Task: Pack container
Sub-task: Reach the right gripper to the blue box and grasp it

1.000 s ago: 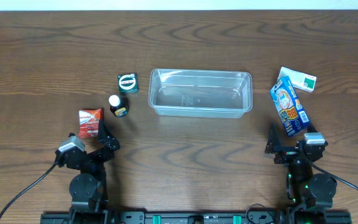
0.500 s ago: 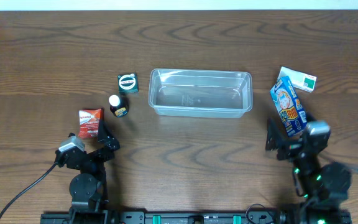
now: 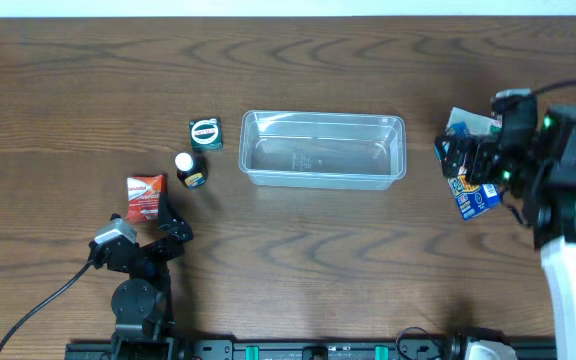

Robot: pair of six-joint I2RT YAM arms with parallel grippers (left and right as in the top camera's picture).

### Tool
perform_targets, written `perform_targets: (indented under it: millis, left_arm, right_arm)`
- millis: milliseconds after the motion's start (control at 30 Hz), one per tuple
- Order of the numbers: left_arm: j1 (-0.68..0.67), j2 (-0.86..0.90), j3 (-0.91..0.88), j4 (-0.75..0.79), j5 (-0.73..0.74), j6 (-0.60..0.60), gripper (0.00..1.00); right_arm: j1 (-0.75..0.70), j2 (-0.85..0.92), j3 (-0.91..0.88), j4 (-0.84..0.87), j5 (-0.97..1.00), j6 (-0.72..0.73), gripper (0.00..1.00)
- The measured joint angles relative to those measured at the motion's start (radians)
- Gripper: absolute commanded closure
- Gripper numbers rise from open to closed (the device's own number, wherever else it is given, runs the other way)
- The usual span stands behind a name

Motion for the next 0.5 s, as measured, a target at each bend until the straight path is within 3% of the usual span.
perform_targets:
  millis: [500]
  left_arm:
    - [0.0,0.0,0.0,0.0,0.0,0.0,0.02]
  right_arm:
    - [-0.098,0.305,0.009,0.059,0.071,-0.049,0.01]
